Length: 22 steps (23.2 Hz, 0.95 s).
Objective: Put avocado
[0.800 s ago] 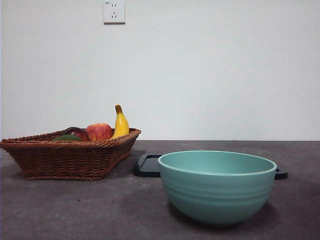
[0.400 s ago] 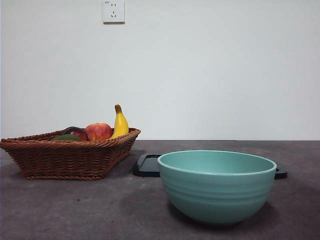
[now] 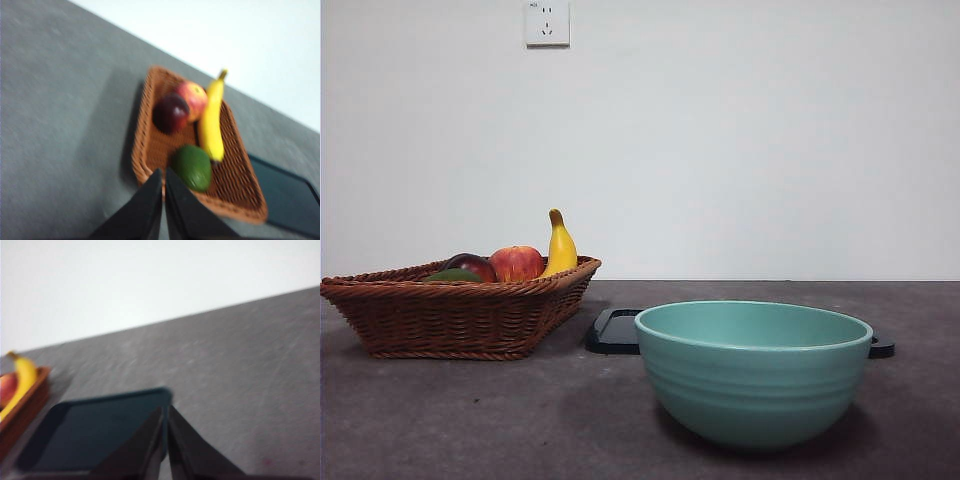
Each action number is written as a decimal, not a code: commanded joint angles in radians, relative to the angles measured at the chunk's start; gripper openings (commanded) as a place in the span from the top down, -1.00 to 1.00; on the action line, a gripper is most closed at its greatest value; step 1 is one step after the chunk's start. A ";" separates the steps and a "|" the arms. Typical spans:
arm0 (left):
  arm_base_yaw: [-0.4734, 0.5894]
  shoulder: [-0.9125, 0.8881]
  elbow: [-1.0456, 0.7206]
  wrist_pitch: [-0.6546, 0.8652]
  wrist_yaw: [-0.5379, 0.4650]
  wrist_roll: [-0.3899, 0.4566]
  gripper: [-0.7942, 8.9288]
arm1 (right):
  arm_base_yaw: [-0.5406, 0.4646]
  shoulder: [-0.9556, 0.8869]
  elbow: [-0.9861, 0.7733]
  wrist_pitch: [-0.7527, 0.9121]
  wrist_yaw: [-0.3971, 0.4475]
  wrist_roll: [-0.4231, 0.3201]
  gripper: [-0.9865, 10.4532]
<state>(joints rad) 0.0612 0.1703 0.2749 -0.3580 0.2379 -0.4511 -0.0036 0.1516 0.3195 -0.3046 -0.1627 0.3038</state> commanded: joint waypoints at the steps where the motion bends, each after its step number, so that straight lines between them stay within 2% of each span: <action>1: -0.002 0.082 0.085 -0.052 0.077 0.061 0.82 | 0.002 0.086 0.112 -0.091 -0.093 -0.026 0.82; 5: -0.009 0.201 0.201 -0.151 0.159 0.148 0.82 | 0.003 0.216 0.256 -0.244 -0.222 -0.086 0.82; 11: -0.051 0.365 0.398 -0.296 0.234 0.238 0.82 | 0.050 0.397 0.447 -0.397 -0.331 -0.138 0.82; 14: -0.082 0.436 0.496 -0.389 0.259 0.279 0.82 | 0.095 0.477 0.533 -0.467 -0.356 -0.165 0.82; 17: -0.134 0.518 0.629 -0.529 0.260 0.337 0.82 | 0.188 0.576 0.647 -0.563 -0.363 -0.202 0.82; 22: -0.216 0.583 0.768 -0.665 0.260 0.373 0.82 | 0.347 0.676 0.755 -0.696 -0.360 -0.253 0.82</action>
<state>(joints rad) -0.1558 0.7456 1.0260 -1.0275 0.4950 -0.1055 0.3401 0.8227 1.0576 -1.0008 -0.5209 0.0765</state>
